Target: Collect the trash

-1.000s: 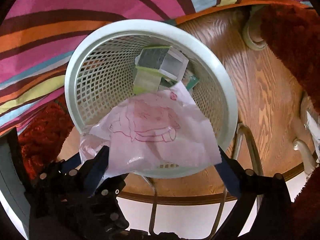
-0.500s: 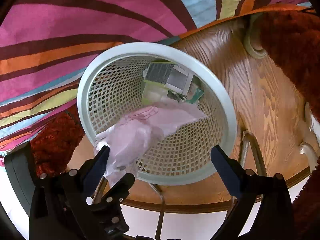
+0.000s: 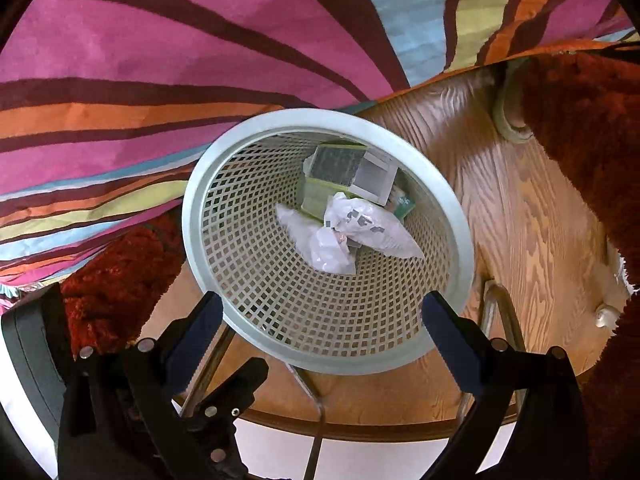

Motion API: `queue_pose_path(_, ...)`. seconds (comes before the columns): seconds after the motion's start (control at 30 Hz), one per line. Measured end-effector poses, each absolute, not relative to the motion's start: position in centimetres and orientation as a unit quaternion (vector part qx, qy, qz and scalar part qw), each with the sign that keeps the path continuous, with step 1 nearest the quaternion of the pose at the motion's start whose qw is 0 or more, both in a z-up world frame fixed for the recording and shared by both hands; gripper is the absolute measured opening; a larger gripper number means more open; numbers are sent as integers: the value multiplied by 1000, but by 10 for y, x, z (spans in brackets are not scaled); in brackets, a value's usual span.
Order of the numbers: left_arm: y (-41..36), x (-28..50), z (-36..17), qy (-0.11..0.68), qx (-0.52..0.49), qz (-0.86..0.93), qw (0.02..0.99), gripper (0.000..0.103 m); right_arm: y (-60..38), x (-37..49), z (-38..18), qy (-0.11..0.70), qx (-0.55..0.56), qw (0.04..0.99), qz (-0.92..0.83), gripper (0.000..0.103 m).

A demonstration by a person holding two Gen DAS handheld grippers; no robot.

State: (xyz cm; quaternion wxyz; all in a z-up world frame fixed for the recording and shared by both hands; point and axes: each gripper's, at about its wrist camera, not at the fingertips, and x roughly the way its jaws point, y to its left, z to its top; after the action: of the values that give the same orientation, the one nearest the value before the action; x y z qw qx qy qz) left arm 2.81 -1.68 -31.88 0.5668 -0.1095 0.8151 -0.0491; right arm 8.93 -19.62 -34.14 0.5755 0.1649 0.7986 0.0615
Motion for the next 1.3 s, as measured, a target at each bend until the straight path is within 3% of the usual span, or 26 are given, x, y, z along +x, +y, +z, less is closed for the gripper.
queue_pose_path(0.4,-15,32,-265,761,-97,-50,639,87,-190,89,-282,738,114,661,75,95)
queue_pose_path(1.3,13,35,-102,558,-80,7,826,87,-187,75,-119,543,52,828,126,95)
